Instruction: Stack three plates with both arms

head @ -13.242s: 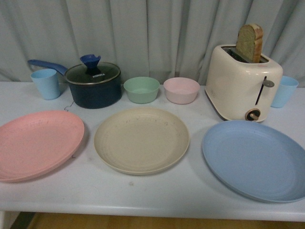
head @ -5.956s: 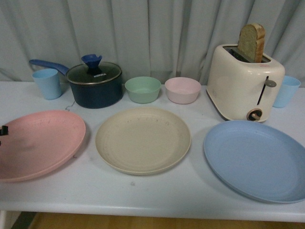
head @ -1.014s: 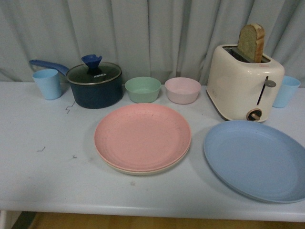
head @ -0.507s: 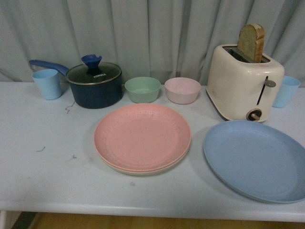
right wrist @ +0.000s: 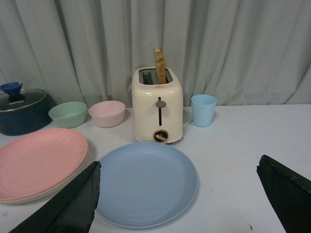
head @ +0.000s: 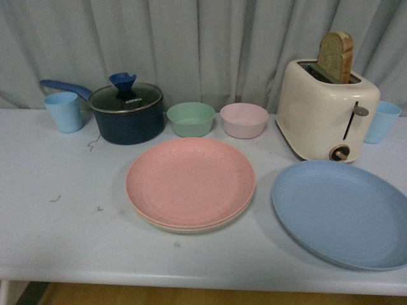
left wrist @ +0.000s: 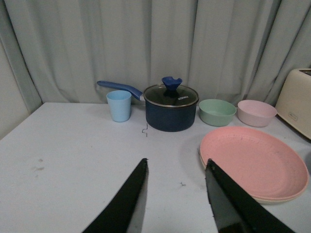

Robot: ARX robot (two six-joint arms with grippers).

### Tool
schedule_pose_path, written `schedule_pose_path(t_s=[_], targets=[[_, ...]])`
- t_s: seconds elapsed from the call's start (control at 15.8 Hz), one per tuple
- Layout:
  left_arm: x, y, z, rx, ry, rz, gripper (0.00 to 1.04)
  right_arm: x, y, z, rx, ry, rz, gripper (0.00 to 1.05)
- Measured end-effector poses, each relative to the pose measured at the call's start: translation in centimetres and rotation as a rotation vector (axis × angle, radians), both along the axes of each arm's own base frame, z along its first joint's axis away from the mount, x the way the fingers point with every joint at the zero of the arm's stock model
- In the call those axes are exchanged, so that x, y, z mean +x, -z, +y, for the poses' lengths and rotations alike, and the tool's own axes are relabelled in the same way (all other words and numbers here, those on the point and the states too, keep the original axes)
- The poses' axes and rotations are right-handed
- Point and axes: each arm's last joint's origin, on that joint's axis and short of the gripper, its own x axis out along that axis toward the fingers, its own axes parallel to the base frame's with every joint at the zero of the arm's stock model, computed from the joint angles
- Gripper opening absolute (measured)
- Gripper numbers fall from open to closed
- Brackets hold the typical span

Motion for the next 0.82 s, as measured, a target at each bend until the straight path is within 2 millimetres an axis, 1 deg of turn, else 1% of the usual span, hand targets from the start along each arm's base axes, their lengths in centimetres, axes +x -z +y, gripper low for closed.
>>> schedule_pose_path(t_s=[0.06,0.19,0.32,0.38,0.51,0.76,0.82], targets=[[0.0,0.0,0.0,0.000,0.000,0.000,0.47,0.0,0.0,0.0,0.000,0.000,0.000,0.98],[0.0,0.0,0.0,0.000,0.000,0.000,0.52,0.0,0.0,0.0,0.003,-0.006,0.000,0.98],[0.0,0.0,0.0,0.000,0.000,0.000,0.63,0.1,-0.1,-0.1,0.035,-0.062,-0.007,0.98],[0.0,0.0,0.0,0.000,0.000,0.000,0.66,0.3,-0.3,-0.4,0.059,-0.079,-0.012,0.98],[0.0,0.0,0.0,0.000,0.000,0.000,0.75,0.6,-0.3,-0.8,0.089,-0.084,-0.007,0.98],[0.0,0.0,0.0,0.000,0.000,0.000,0.88,1.1,-0.4,-1.4,0.123,-0.078,-0.008,0.98],[0.0,0.0,0.0,0.001,0.000,0.000,1.00,2.1,-0.9,-2.3,0.145,-0.044,-0.021,0.98]])
